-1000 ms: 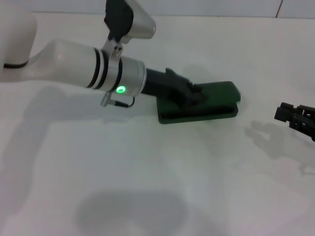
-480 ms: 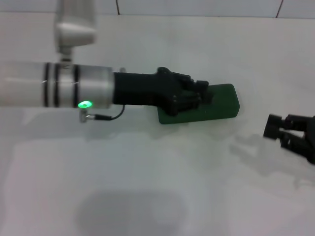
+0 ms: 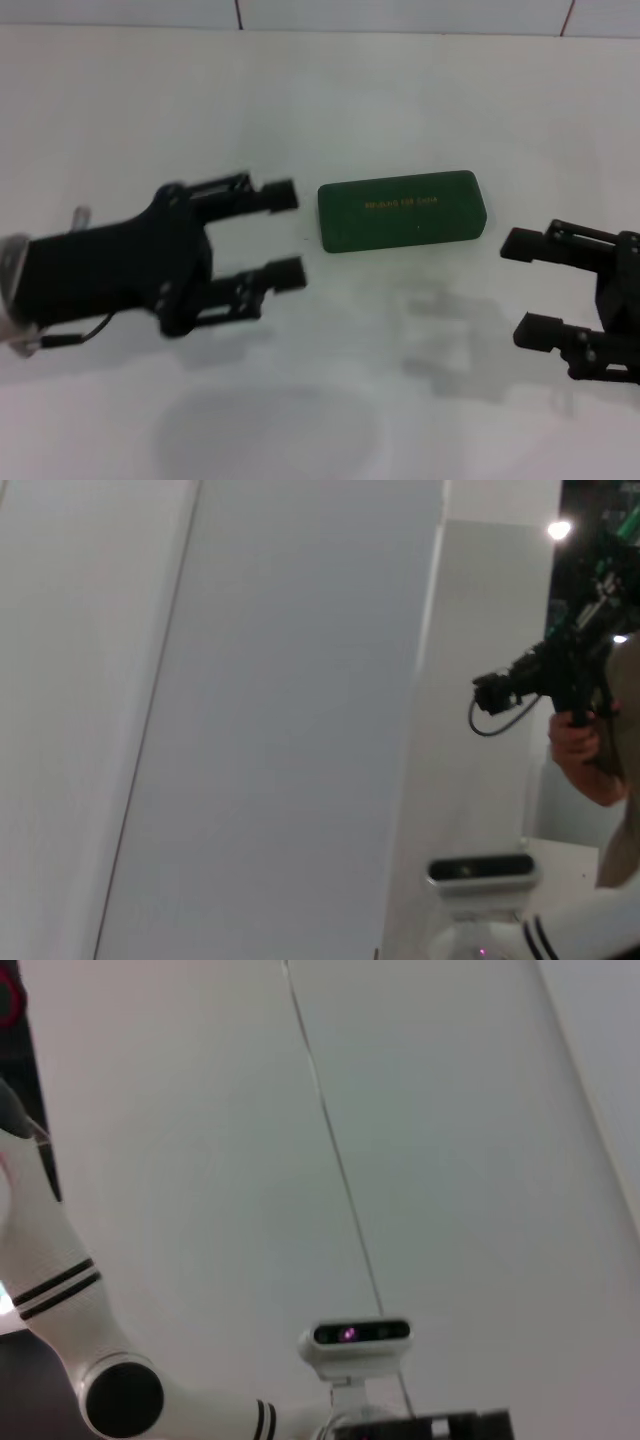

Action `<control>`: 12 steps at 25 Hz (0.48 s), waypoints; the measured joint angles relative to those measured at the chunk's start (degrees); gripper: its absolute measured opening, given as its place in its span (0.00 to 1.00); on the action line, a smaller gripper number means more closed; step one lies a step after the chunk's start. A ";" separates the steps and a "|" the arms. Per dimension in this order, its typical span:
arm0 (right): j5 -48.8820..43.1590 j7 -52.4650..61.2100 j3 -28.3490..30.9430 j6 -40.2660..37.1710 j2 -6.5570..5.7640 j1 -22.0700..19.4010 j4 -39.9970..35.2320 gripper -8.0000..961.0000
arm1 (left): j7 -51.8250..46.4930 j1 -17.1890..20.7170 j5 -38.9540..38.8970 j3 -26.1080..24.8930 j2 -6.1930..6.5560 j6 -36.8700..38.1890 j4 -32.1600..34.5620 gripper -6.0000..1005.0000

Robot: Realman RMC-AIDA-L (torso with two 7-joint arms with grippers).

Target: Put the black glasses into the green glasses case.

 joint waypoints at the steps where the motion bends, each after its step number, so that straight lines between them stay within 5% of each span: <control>1: 0.08 0.09 -0.44 0.02 -0.04 0.58 0.07 0.60 | 0.95 0.57 0.64 0.03 0.33 0.56 -0.09 0.57; 6: -0.31 1.08 -2.55 0.71 -0.11 3.72 0.34 0.72 | 5.50 2.25 5.06 -0.19 0.78 1.22 -0.59 0.70; 12: -0.33 2.45 -6.39 4.47 0.03 6.89 0.43 0.92 | 6.91 2.82 6.22 -0.37 1.22 1.08 -2.24 0.70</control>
